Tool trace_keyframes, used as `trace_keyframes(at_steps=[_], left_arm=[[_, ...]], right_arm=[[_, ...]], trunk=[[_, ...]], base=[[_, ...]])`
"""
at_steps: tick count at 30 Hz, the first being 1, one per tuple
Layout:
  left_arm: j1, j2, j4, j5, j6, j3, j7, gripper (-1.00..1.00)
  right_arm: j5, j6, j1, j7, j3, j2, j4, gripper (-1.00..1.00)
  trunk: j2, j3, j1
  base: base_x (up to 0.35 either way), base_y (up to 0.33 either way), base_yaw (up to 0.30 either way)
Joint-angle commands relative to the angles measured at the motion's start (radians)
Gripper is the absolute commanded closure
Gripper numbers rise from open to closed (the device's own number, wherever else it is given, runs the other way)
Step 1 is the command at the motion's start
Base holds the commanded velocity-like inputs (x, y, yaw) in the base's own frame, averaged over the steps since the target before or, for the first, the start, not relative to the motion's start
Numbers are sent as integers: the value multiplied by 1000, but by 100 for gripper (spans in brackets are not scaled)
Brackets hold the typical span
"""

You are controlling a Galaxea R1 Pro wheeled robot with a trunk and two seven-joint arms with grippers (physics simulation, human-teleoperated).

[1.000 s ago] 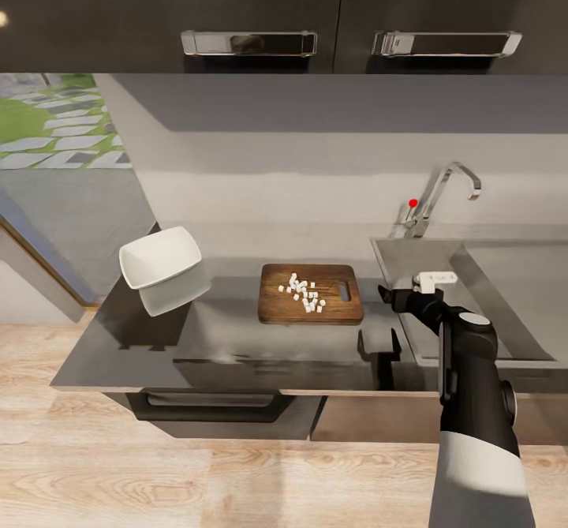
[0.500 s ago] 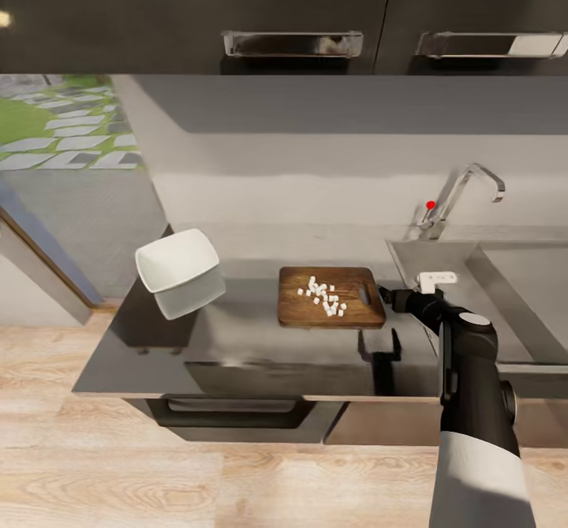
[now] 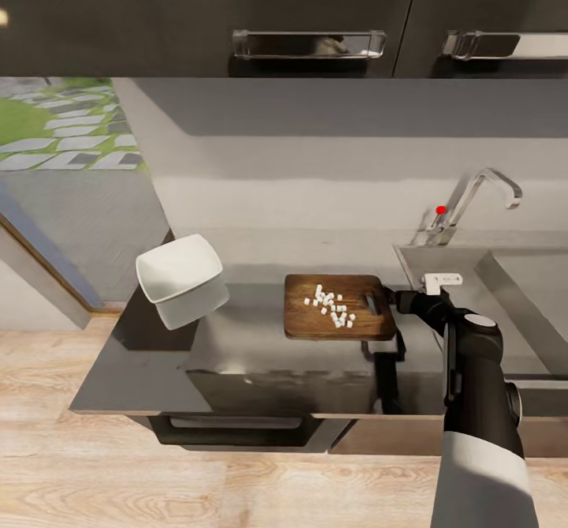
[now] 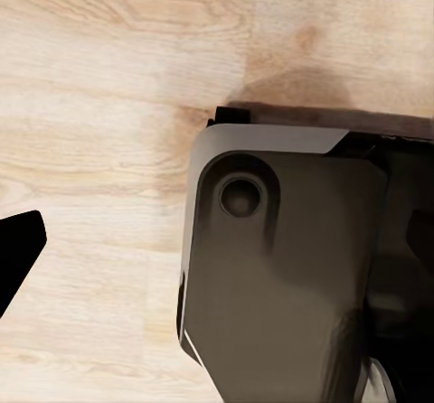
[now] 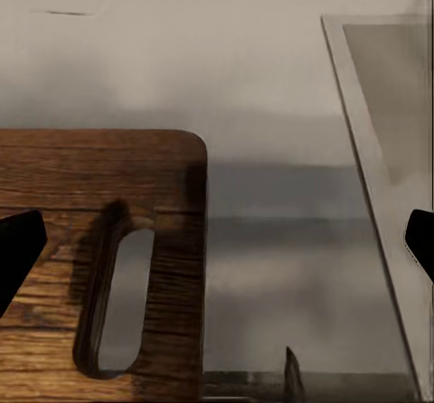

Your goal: In the kitchen, take the Vidalia onion out of the sink, dice it on the chopping board with the paring knife, put the diced onion into the bowl on the countertop, then place both the paring knife and the chopping board into the sink.

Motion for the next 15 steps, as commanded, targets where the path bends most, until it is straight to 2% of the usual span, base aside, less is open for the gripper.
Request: trace_keyframes(at_steps=[1, 15], left_arm=[[0, 1, -2, 10, 1, -9, 7, -100], [0, 1, 8, 9, 1, -7, 7, -100]], right_arm=[[10, 1, -2, 10, -4, 1, -1, -100], [9, -1, -1, 12, -5, 3, -1, -100]], trunk=[[-2, -2, 1], [-2, -7, 1]], base=[[31, -38, 0], [5, -6, 0]])
